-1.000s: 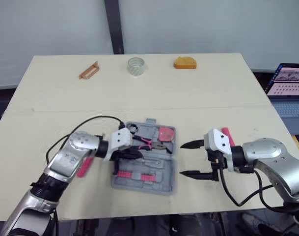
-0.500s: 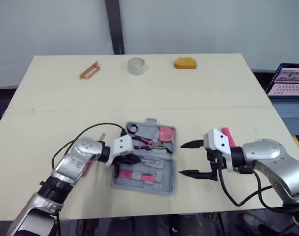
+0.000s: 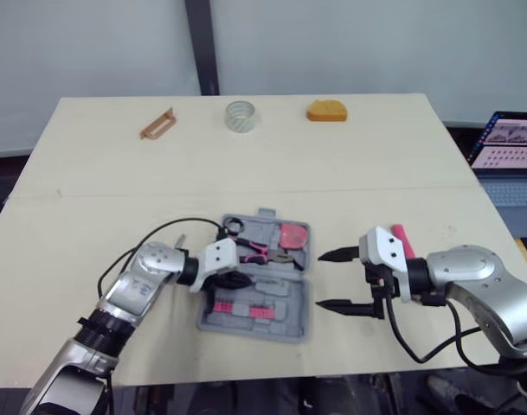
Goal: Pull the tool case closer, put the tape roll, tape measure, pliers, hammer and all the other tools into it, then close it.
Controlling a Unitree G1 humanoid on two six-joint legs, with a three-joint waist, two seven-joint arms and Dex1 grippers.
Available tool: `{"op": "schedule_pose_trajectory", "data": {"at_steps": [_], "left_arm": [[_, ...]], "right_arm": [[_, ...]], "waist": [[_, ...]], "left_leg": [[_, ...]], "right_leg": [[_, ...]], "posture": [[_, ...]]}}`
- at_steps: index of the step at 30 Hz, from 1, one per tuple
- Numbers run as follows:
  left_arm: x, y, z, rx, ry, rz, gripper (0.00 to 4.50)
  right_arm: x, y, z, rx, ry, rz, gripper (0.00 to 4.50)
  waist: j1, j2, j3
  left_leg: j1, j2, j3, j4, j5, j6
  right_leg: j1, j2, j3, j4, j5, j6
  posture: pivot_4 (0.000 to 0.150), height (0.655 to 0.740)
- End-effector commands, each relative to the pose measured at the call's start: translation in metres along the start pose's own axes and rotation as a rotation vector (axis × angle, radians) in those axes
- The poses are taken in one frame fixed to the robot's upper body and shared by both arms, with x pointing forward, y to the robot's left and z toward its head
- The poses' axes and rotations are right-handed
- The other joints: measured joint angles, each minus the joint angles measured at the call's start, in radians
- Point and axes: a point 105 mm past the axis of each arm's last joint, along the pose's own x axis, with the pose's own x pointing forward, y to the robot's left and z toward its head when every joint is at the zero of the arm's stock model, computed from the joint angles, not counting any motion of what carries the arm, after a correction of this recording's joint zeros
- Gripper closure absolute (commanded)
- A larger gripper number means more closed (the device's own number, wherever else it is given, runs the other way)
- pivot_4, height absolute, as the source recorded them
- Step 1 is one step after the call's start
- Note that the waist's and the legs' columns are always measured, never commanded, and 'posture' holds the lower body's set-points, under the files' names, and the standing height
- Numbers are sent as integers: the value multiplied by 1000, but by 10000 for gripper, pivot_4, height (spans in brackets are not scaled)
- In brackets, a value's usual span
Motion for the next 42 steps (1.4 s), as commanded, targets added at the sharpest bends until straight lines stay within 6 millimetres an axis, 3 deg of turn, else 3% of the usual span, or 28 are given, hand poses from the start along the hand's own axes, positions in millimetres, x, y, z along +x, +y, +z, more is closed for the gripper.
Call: {"op": "schedule_pose_trajectory", "data": {"at_steps": [1, 24, 32, 42], "left_arm": [[-7, 5, 14, 29, -39, 20, 43961], [11, 2, -12, 62, 79, 23, 43961], [18, -11, -34, 123, 177, -29, 43961], [22, -9, -50, 112, 241, -12, 43961]], "right_arm": [[-5, 0, 7, -27, -15, -9, 0], [-7, 0, 8, -26, -14, -17, 0], [-7, 0, 8, -22, -12, -21, 0], [-8, -1, 8, -18, -15, -29, 0]], "waist": [[0, 0, 0], [0, 0, 0], [0, 0, -1], [3, 2, -7]], "left_leg": [[0, 0, 0, 0, 0, 0], [1, 0, 0, 0, 0, 0], [2, 0, 0, 0, 0, 0], [3, 0, 0, 0, 0, 0]], "right_leg": [[0, 0, 0, 0, 0, 0], [1, 0, 0, 0, 0, 0], [2, 0, 0, 0, 0, 0], [4, 0, 0, 0, 0, 0]], "posture": [[1500, 7400], [1500, 7400], [1500, 7400], [1500, 7400]]}}
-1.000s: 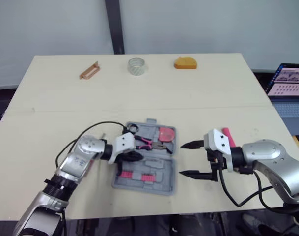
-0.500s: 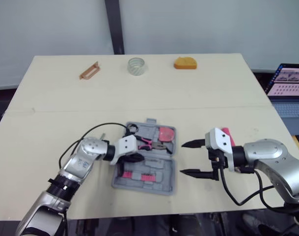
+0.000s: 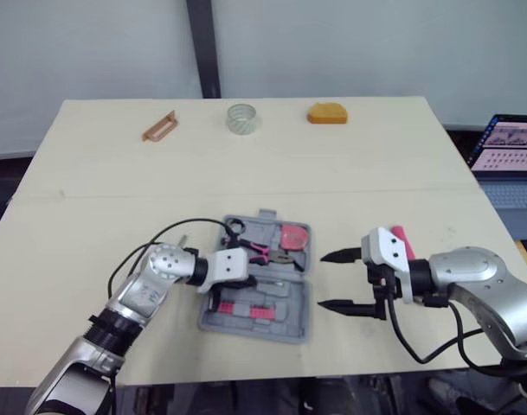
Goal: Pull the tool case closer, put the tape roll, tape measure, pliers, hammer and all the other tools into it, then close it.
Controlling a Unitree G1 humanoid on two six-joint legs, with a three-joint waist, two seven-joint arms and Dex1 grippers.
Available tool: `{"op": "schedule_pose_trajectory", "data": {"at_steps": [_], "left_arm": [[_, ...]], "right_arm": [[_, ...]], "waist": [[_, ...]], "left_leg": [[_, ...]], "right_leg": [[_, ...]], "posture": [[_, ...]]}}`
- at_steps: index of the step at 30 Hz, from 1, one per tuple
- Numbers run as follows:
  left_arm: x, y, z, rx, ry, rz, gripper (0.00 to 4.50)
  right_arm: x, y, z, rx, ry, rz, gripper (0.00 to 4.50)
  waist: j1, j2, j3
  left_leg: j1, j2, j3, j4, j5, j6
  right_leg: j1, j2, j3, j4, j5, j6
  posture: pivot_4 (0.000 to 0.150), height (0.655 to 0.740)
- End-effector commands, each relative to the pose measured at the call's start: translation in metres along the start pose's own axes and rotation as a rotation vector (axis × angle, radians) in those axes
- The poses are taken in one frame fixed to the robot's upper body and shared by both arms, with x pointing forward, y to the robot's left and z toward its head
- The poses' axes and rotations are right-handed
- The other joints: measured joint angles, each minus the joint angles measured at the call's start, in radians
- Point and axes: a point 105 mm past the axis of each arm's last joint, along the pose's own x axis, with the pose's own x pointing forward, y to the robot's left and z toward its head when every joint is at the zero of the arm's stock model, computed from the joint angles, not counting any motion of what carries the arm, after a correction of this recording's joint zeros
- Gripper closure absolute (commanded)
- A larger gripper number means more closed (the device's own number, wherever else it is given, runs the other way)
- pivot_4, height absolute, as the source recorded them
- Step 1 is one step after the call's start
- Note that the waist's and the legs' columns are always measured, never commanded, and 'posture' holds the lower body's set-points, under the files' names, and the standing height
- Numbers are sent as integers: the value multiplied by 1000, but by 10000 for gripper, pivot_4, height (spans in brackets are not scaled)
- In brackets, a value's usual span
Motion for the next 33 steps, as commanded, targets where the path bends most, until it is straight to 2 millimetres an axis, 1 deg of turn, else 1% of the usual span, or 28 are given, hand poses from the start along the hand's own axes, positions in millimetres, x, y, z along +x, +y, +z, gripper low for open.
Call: {"op": "schedule_pose_trajectory", "data": {"at_steps": [1, 10, 13, 14, 15, 18, 21, 22, 23, 24, 26, 27, 28, 30, 31, 33], "left_arm": [[9, -18, -40, -99, 144, -49, 43961], [14, -21, -37, -202, 104, -66, 43961], [8, -12, -17, -228, 2, -43, 43961], [6, -10, -13, -234, -13, -38, 43961], [1, -6, -5, -254, -40, -29, 43961], [-24, 10, 21, -304, -132, 36, 43961], [-53, 17, 33, -335, -173, 86, 43961], [-64, 18, 36, -351, -187, 103, 38967], [-77, 20, 35, -373, -199, 132, 36114], [-85, 20, 35, -389, -206, 149, 31392], [-122, 23, 17, -425, -163, 266, 22705], [-137, 24, 10, -439, -148, 318, 16995], [-145, 25, 7, -447, -140, 349, 12846], [-169, 22, -9, -494, -115, 442, 3473], [-179, 17, -17, -513, -93, 480, 800], [-200, 6, -40, -567, -40, 566, 800]], "right_arm": [[-6, -1, 11, -39, -21, -20, 0], [-7, -2, 11, -36, -23, -32, 0], [-8, -3, 12, -26, -40, -38, 0], [-8, -3, 12, -23, -45, -38, 0], [-9, -4, 14, -10, -61, -38, 0], [-16, -9, 18, 24, -99, -58, 0], [-29, -20, 18, 75, -125, -105, 0], [-34, -25, 14, 97, -123, -127, 0], [-41, -30, 9, 128, -121, -159, 0], [-46, -34, 5, 148, -121, -180, 0], [-71, -50, -18, 270, -130, -291, 0], [-82, -55, -28, 311, -135, -337, 0], [-90, -58, -34, 334, -137, -364, 0], [-108, -64, -47, 361, -119, -433, 0], [-116, -66, -53, 370, -107, -464, 0], [-133, -70, -67, 390, -71, -532, 0]], "waist": [[0, 1, -1], [2, 5, -16], [1, 5, -17], [1, 5, -17], [0, 5, -17], [-3, 4, -15], [-4, 4, -14], [-4, 4, -14], [-3, 4, -14], [-3, 4, -14], [-4, 4, -14], [-4, 4, -14], [-5, 4, -14], [-4, 5, -13], [-5, 5, -13], [-7, 6, -12]], "left_leg": [[0, 0, 0, 0, 0, 0], [1, 0, 0, 0, 0, 0], [1, 0, 0, 0, 0, 0], [1, 0, 0, 0, 0, 0], [1, 0, 0, 0, 0, 0], [0, 0, 0, 0, 0, 0], [-1, 0, -1, -1, 0, 0], [-1, 0, -1, -1, 0, 0], [-1, 0, -1, -1, 0, 0], [-1, 0, -1, -1, 0, 0], [-1, 0, -1, -1, 0, 0], [-1, 0, -1, -2, 0, 0], [-1, 0, -1, -2, 0, 0], [-1, 0, 0, -3, 0, 0], [-1, 0, 0, -3, 0, 0], [-1, 0, 0, -3, 0, 0]], "right_leg": [[0, 0, 0, 0, 0, 0], [1, 0, 0, 0, 0, 0], [2, 0, 0, -1, 0, 0], [1, 0, 0, -1, 0, 0], [1, 0, 0, 0, 0, 0], [0, 0, 0, 0, 0, 0], [-2, 0, 0, 0, 0, 0], [-2, 0, 0, 0, 0, 0], [-2, 0, 0, -1, 0, 0], [-1, 0, 0, -1, 0, 0], [-1, 0, 0, -1, 0, 0], [-1, 0, 0, -1, 0, 0], [-2, 0, 0, -1, 0, 0], [-2, 0, 0, -2, 0, 0], [-2, 0, 0, -2, 0, 0], [-2, 0, 0, -2, 0, 0]], "posture": [[1500, 7400], [1500, 7400], [1500, 7400], [1500, 7400], [1500, 7400], [1500, 7400], [1500, 7400], [1500, 7400], [1500, 7400], [1500, 7400], [1500, 7400], [1500, 7400], [1500, 7400], [1500, 7400], [1500, 7400], [1500, 7400]]}}
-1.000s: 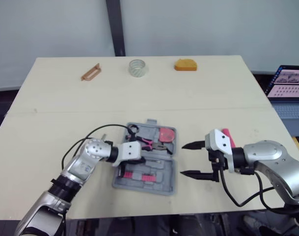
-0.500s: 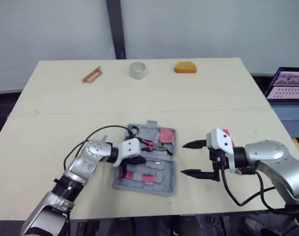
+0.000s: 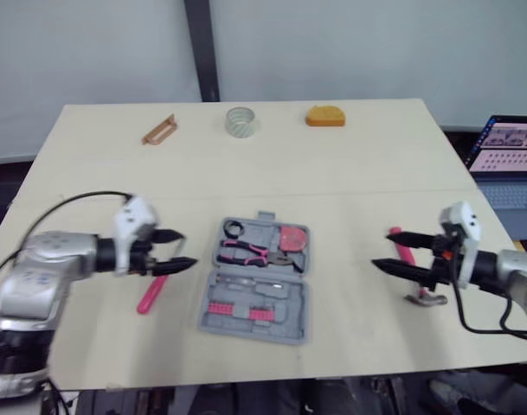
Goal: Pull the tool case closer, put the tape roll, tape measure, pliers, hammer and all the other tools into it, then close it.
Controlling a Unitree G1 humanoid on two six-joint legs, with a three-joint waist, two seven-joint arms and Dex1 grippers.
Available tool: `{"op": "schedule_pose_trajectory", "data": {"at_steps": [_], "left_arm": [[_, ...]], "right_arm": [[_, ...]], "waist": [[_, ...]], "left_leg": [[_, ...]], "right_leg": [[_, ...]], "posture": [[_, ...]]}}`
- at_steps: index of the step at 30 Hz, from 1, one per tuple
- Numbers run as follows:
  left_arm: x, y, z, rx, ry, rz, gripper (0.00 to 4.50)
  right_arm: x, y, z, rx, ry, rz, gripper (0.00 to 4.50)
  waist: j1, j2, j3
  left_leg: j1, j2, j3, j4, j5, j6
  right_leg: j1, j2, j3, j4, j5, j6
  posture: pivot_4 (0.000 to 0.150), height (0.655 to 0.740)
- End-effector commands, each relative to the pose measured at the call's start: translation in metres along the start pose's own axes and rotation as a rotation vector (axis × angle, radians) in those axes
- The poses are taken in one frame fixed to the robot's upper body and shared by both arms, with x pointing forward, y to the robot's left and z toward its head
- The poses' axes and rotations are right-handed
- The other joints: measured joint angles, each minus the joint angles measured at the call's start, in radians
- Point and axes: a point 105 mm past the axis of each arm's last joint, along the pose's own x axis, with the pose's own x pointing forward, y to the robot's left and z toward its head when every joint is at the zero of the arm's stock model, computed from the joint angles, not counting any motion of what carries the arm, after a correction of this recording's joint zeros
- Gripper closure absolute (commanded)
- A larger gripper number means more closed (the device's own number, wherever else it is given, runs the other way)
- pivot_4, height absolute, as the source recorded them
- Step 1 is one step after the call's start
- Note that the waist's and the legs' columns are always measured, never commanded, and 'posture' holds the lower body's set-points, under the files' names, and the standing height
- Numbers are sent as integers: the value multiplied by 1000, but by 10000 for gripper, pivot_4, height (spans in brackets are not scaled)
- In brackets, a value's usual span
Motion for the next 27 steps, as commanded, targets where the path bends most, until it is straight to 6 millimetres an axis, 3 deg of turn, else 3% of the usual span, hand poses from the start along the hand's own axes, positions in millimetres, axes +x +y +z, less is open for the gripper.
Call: {"op": "schedule_pose_trajectory", "data": {"at_steps": [1, 7, 12, 17, 27], "left_arm": [[-34, 16, -18, -31, 11, 141, 800], [-97, 41, -79, -167, 55, 429, 800], [-122, 46, -108, -201, 70, 535, 800], [-122, 48, -111, -184, 49, 537, 800], [-109, 52, -107, -160, 42, 503, 800]], "right_arm": [[-26, -22, 3, -37, -3, -109, 0], [-63, -62, -33, 6, 49, -322, 0], [-73, -82, -47, 18, 32, -420, 0], [-73, -94, -46, 2, -3, -472, 0], [-73, -93, -45, 8, -36, -445, 0]], "waist": [[-3, 1, 1], [-7, 1, 1], [-18, 4, 3], [-29, 5, 3], [-47, 6, 4]], "left_leg": [[0, 0, 0, 0, 0, 0], [0, 0, 1, -1, 0, 0], [1, 0, 1, -2, 0, 0], [1, 0, 2, -4, 0, 0], [1, -1, -3, -7, 0, 0]], "right_leg": [[0, 0, 0, 0, 0, 0], [0, 0, 0, -1, 0, 0], [0, 0, 0, -1, 0, 0], [-1, 0, 0, -1, 0, 0], [3, -3, -4, -2, 0, 0]], "posture": [[1500, 7400], [1500, 7400], [1500, 7400], [1500, 7400], [1500, 7400]]}}
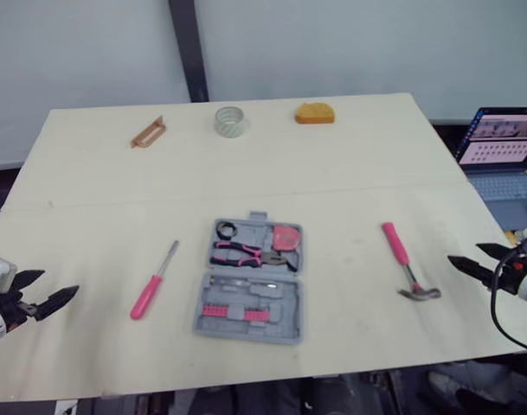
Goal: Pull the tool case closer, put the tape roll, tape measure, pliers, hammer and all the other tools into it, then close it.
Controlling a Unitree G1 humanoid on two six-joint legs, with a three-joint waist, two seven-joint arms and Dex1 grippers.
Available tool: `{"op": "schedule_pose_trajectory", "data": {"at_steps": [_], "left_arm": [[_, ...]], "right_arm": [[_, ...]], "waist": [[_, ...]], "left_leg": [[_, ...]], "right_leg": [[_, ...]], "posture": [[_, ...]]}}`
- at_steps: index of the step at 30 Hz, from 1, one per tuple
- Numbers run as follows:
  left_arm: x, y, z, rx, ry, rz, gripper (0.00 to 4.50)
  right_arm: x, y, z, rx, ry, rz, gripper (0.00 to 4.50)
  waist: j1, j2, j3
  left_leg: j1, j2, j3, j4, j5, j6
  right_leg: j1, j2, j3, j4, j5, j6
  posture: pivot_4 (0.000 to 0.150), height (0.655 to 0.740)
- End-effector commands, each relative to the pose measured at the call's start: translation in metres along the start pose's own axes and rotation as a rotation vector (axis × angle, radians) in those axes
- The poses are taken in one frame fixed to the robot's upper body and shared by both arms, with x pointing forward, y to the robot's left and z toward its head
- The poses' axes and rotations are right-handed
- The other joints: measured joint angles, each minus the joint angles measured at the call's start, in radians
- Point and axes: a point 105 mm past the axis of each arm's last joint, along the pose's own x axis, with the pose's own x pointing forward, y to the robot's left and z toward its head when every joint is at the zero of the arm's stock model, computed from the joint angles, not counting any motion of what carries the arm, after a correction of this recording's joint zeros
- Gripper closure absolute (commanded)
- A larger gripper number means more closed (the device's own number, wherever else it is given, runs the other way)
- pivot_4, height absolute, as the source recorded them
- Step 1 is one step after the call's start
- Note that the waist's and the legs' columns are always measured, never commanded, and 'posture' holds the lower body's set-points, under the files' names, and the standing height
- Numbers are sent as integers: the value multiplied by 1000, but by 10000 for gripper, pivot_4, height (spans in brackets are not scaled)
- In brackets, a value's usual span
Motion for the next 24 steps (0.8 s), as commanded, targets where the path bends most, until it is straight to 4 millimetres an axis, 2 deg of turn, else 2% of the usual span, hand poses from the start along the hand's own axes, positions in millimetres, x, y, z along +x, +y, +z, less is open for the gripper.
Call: {"op": "schedule_pose_trajectory", "data": {"at_steps": [1, 3, 5, 6, 16, 17, 21, 22, 24], "left_arm": [[2, 3, 7, 16, -20, 1, 800], [5, 3, 8, 21, -22, -7, 800], [8, 3, 9, 23, -24, -10, 800], [8, 4, 9, 23, -24, -11, 800], [14, 4, 11, 31, -26, -24, 800], [15, 4, 11, 31, -26, -25, 800], [16, 2, 11, 33, -26, -30, 800], [17, 1, 11, 33, -26, -31, 800], [17, 1, 12, 34, -27, -32, 800]], "right_arm": [[-5, -2, 9, -19, -46, 3, 0], [-5, -1, 10, -20, -50, 3, 0], [-5, -1, 9, -16, -49, 0, 0], [-5, -1, 9, -17, -48, -1, 0], [-4, 5, 7, -23, -43, 22, 0], [-4, 5, 7, -25, -43, 24, 0], [-2, 6, 9, -28, -42, 26, 0], [-2, 6, 9, -28, -41, 26, 0], [-2, 6, 9, -26, -40, 26, 0]], "waist": [[-10, 2, 2], [-23, 3, 2], [-34, 3, 3], [-32, 3, 4], [-13, 4, 6], [-20, 6, 6], [-40, 6, 6], [-40, 6, 6], [-28, 5, 6]], "left_leg": [[0, -1, -4, 0, 0, 0], [0, -9, -23, -7, 4, 2], [2, -15, -39, -9, 7, 3], [7, -15, -39, -8, 7, 2], [14, -14, -23, -10, 7, 2], [9, -16, -31, -12, 7, 3], [10, -43, -76, -28, 22, 10], [9, -48, -84, -30, 24, 11], [13, -51, -85, -28, 25, 10]], "right_leg": [[1, -2, -3, 1, 0, 0], [20, -12, -22, -2, 0, 1], [31, -18, -38, -4, -2, 3], [31, -18, -38, -4, -2, 3], [29, -16, -24, -5, -2, 4], [37, -19, -30, -8, -3, 5], [69, -46, -75, -19, -9, 17], [73, -50, -80, -19, -11, 19], [68, -49, -71, -16, -11, 20]], "posture": [[1500, 7400], [1500, 7400], [1500, 7400], [1500, 7400], [1500, 7400], [1500, 7400], [1500, 7400], [1500, 7400], [1500, 7400]]}}
